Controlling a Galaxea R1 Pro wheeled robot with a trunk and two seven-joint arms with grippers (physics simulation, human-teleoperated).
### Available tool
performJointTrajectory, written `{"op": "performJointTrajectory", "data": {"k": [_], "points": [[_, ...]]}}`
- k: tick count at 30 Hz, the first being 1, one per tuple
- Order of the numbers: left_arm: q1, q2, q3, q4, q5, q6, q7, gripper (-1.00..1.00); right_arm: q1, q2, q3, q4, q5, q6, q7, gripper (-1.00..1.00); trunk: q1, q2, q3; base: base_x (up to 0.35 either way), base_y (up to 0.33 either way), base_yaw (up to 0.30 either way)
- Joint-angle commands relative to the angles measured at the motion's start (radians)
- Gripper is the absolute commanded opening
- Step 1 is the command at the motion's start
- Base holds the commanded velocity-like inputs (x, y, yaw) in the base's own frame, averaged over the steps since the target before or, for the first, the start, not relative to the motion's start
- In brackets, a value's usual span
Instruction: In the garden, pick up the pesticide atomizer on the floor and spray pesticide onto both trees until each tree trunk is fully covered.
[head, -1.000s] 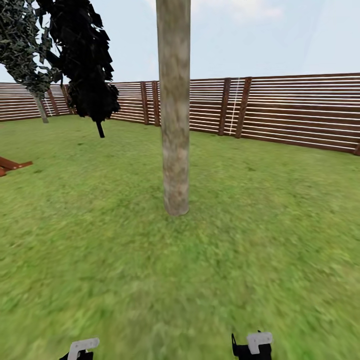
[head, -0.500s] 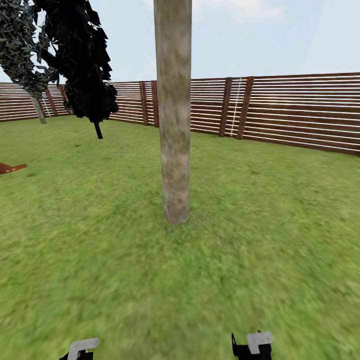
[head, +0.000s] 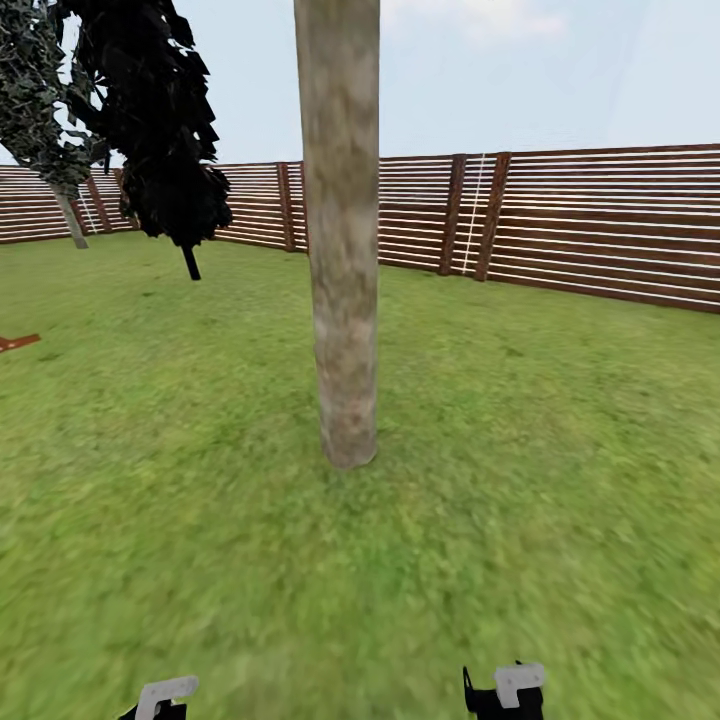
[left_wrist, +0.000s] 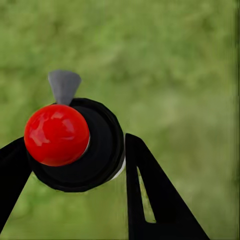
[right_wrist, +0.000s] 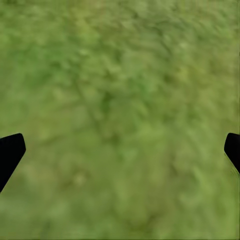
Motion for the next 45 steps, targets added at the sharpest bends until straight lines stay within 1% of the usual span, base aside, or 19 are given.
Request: {"op": "performJointTrajectory", "data": {"k": [1, 28, 34, 37, 38, 39, 40, 41, 42, 43, 44, 45], "points": [[-0.001, 0.000, 0.009, 0.001, -0.010, -0.004, -0.001, -1.00, -0.001, 0.000, 0.004, 0.001, 0.008, 0.000, -0.010, 1.00, 0.000, 0.000, -0.001, 0.310, -0.126, 0.000], [-0.001, 0.001, 0.010, 0.001, -0.010, -0.004, -0.002, -1.00, -0.001, 0.000, 0.004, 0.001, 0.007, 0.000, -0.010, 1.00, 0.000, 0.000, -0.001, 0.309, -0.128, 0.000], [-0.001, -0.002, 0.011, 0.003, -0.009, -0.007, -0.002, -1.00, -0.001, 0.001, 0.005, -0.001, 0.007, 0.001, -0.008, 1.00, 0.000, 0.000, -0.001, 0.302, -0.142, 0.000], [-0.002, -0.001, -0.003, -0.004, -0.016, -0.016, -0.017, -1.00, -0.001, 0.001, 0.009, -0.001, 0.013, 0.003, -0.002, 1.00, 0.000, 0.000, -0.001, 0.326, -0.107, 0.000], [-0.004, 0.000, -0.006, -0.005, -0.020, -0.021, -0.028, -1.00, -0.001, 0.001, 0.015, -0.003, 0.021, 0.003, 0.002, 1.00, 0.000, 0.000, -0.001, 0.328, -0.064, 0.000], [-0.005, 0.004, -0.013, -0.006, -0.032, -0.024, -0.056, -1.00, -0.001, 0.001, 0.038, -0.006, 0.048, 0.005, 0.013, 1.00, 0.000, 0.000, -0.001, 0.318, -0.033, 0.000], [-0.004, 0.016, -0.023, -0.006, -0.052, -0.024, -0.100, -1.00, -0.001, 0.001, 0.070, -0.010, 0.090, 0.006, 0.030, 1.00, 0.000, 0.000, -0.001, 0.193, -0.017, 0.000], [-0.009, 0.038, -0.032, -0.007, -0.075, -0.023, -0.160, -1.00, -0.001, 0.002, 0.098, -0.021, 0.142, 0.008, 0.044, 1.00, 0.000, 0.000, -0.001, 0.099, -0.009, 0.000], [-0.012, 0.053, -0.035, -0.007, -0.088, -0.022, -0.201, -1.00, -0.001, 0.003, 0.110, -0.034, 0.176, 0.016, 0.050, 1.00, 0.000, 0.000, -0.001, 0.063, -0.006, 0.000], [-0.016, 0.074, -0.038, -0.008, -0.105, -0.022, -0.272, -1.00, -0.003, 0.004, 0.120, -0.067, 0.230, 0.060, 0.065, 1.00, 0.000, 0.000, -0.001, 0.032, -0.003, 0.000], [-0.024, 0.091, -0.040, -0.012, -0.128, -0.022, -0.344, -1.00, -0.009, 0.006, 0.126, -0.114, 0.284, 0.140, 0.113, 1.00, 0.000, 0.000, -0.001, 0.017, -0.001, 0.000], [-0.041, 0.108, -0.041, -0.024, -0.161, -0.021, -0.410, -1.00, -0.014, 0.007, 0.129, -0.169, 0.330, 0.222, 0.189, 1.00, 0.000, 0.000, -0.001, 0.008, -0.001, 0.000]]}}
